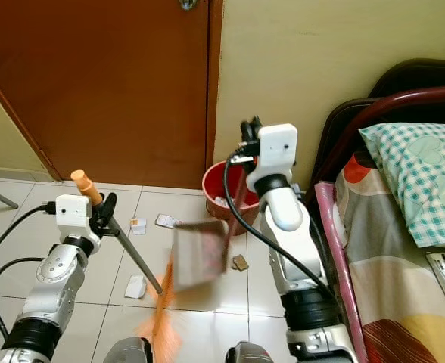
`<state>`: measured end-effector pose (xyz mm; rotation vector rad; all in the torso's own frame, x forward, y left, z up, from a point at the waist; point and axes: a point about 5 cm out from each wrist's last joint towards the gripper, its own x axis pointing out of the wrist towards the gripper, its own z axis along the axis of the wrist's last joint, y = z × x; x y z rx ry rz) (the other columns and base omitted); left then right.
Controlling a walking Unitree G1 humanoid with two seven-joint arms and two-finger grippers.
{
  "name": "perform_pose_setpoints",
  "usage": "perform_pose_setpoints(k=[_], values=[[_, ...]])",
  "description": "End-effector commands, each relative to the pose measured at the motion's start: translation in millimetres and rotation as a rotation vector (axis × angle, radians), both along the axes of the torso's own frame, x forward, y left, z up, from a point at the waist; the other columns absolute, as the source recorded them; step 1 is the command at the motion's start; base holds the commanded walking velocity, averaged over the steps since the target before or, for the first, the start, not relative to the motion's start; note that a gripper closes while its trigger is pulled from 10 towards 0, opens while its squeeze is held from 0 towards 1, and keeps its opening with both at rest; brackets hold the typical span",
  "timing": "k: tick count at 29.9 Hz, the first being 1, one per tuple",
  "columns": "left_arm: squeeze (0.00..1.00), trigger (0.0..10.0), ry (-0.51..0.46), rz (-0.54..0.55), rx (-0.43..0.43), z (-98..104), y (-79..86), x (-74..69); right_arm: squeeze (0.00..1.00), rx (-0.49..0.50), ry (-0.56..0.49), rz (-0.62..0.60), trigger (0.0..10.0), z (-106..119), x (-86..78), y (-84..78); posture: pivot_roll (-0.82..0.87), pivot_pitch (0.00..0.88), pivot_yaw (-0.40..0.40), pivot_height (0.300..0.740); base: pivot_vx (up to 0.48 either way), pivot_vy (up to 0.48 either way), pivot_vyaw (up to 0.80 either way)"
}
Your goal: Sweep floor
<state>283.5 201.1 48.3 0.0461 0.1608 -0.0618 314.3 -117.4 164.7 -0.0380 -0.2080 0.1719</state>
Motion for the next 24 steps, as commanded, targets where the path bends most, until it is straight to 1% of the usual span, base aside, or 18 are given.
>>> perform_pose_setpoints(k=[1, 2, 3, 5, 7, 9, 11, 14, 15, 16, 17, 19, 20, 23, 24], values=[[0.00, 10.0, 0.181, 0.019, 0.123, -29, 13.8, -19.0, 0.00, -0.035, 0.025, -0.054, 10.0, -5, 1.0, -10.3, 0.00, 0.082, -0.017, 0.740, 0.000, 0.000, 0.00], [0.00, 10.0, 0.181, 0.015, 0.120, -28, 12.9, -18.2, 0.00, -0.032, 0.052, -0.088, 10.0, -9, 2.2, -17.0, 0.01, 0.089, -0.015, 0.740, 0.000, 0.000, 0.00], [0.00, 10.0, 0.181, 0.015, 0.120, -28, 12.9, -18.2, 0.00, -0.032, 0.052, -0.088, 10.0, -9, 2.2, -17.0, 0.01, 0.089, -0.015, 0.740, 0.000, 0.000, 0.00], [0.00, 10.0, 0.172, 0.005, 0.116, -26, 11.2, -16.5, 0.00, -0.024, 0.088, -0.136, 10.0, -15, 4.2, -27.3, 0.00, 0.091, -0.014, 0.740, 0.000, 0.000, 0.00], [0.00, 10.0, 0.165, 0.000, 0.118, -24, 10.3, -15.6, 0.00, -0.023, 0.097, -0.150, 10.0, -16, 5.0, -30.5, 0.00, 0.092, -0.014, 0.740, 0.000, 0.000, 0.00], [0.00, 10.0, 0.120, -0.013, 0.116, -15, 6.6, -11.3, 0.00, -0.046, 0.101, -0.200, 10.0, -17, 7.0, -39.9, 0.01, 0.092, -0.012, 0.740, 0.000, 0.000, 0.00], [0.00, 10.0, 0.089, -0.018, 0.121, -9, 4.5, -8.6, 0.00, -0.066, 0.092, -0.212, 10.0, -16, 7.8, -42.2, 0.01, 0.093, -0.012, 0.740, 0.000, 0.000, 0.00], [0.00, 10.0, 0.013, -0.048, 0.102, 7, -4.5, -0.6, 0.00, -0.128, 0.088, -0.246, 10.0, -17, 9.8, -46.5, 0.01, 0.098, -0.014, 0.740, 0.000, 0.000, 0.00], [0.00, 10.0, -0.028, -0.067, 0.108, 15, -8.3, 3.1, 0.00, -0.152, 0.085, -0.261, 10.0, -18, 10.9, -48.1, 0.01, 0.101, -0.012, 0.740, 0.000, 0.000, 0.00], [0.00, 10.0, -0.041, -0.071, 0.112, 18, -9.2, 4.0, 0.00, -0.159, 0.083, -0.265, 10.0, -18, 11.4, -48.2, 0.02, 0.103, -0.012, 0.740, 0.000, 0.000, 0.00], [0.00, 10.0, -0.067, -0.092, 0.103, 26, -12.5, 6.7, 0.00, -0.201, 0.062, -0.276, 10.0, -16, 13.1, -49.2, 0.02, 0.107, -0.010, 0.740, 0.000, 0.000, 0.00], [0.00, 10.0, -0.076, -0.110, 0.087, 30, -14.4, 8.0, 0.00, -0.228, 0.043, -0.276, 10.0, -14, 15.1, -49.4, 0.02, 0.114, -0.008, 0.740, 0.000, 0.000, 0.00], [0.00, 10.0, -0.088, -0.120, 0.085, 34, -14.8, 8.7, 0.00, -0.262, 0.025, -0.285, 10.0, -12, 17.5, -49.8, 0.03, 0.124, -0.004, 0.740, 0.000, 0.000, 0.00], [0.00, 10.0, -0.106, -0.125, 0.097, 40, -14.1, 9.5, 0.00, -0.266, 0.014, -0.280, 10.0, -10, 21.1, -48.8, 0.03, 0.132, -0.002, 0.740, 0.000, 0.000, 0.00], [0.00, 10.0, -0.124, -0.132, 0.101, 44, -14.1, 9.3, 0.00, -0.282, 0.007, -0.281, 10.0, -10, 23.8, -47.1, 0.04, 0.144, 0.001, 0.740, 0.000, 0.000, 0.00]])
